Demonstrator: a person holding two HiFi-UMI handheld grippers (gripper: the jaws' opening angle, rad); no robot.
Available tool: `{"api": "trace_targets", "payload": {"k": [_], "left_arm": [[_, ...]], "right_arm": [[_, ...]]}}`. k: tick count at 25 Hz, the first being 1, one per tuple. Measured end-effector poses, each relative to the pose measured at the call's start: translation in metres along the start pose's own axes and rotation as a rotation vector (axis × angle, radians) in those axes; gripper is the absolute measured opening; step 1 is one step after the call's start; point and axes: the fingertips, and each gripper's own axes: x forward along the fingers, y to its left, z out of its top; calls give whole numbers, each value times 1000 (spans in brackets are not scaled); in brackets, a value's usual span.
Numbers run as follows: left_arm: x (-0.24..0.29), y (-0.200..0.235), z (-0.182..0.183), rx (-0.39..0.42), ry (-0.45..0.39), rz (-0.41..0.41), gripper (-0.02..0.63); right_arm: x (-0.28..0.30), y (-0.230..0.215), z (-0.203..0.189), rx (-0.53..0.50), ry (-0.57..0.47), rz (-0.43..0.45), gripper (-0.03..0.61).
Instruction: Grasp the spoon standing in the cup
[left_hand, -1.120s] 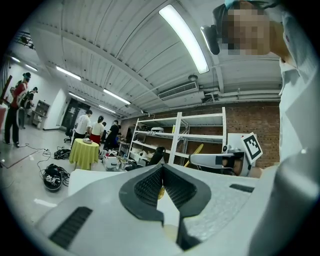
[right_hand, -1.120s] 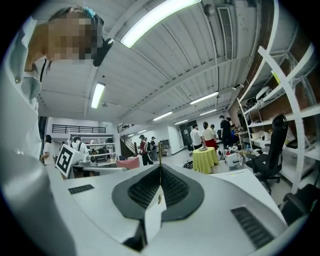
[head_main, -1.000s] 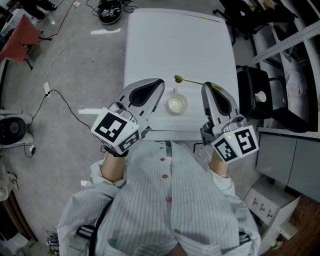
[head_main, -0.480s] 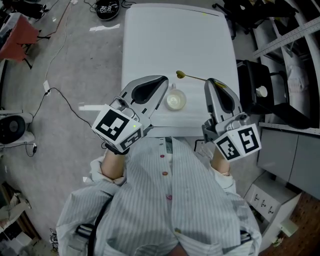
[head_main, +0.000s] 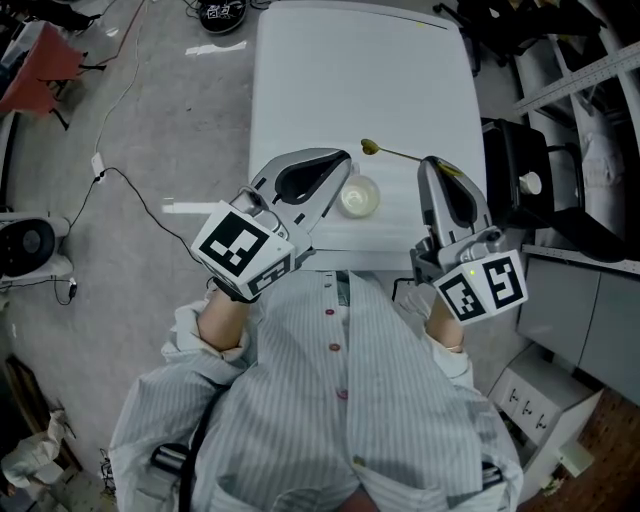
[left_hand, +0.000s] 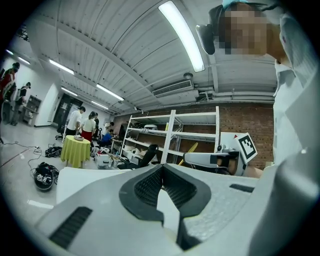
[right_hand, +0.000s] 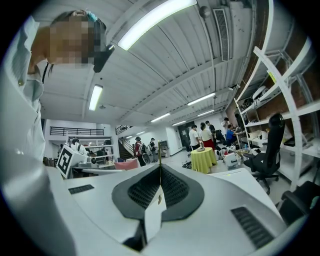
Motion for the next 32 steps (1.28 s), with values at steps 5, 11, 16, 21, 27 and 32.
{"api": "trace_targets", "payload": {"k": [5, 11, 16, 21, 27, 32], "left_arm": [[-1, -7, 1, 24, -6, -26, 9], [-4, -5, -1, 32, 12, -57, 9], [-8, -3, -4, 40, 38, -73, 9], [-4, -8, -7, 42, 42, -87, 9], [-2, -11, -7, 53, 45, -102, 9], [0, -11, -9, 58, 48, -116, 9]], "right_arm": [[-6, -2, 0, 2, 1, -6, 11], [-7, -3, -2, -5, 12, -10, 11], [-6, -2, -3, -18, 30, -7, 11], [-3, -1, -8, -18, 50, 7, 11], [-1, 2, -10, -22, 54, 14, 11], [-1, 1, -15, -19, 60, 9, 11]]}}
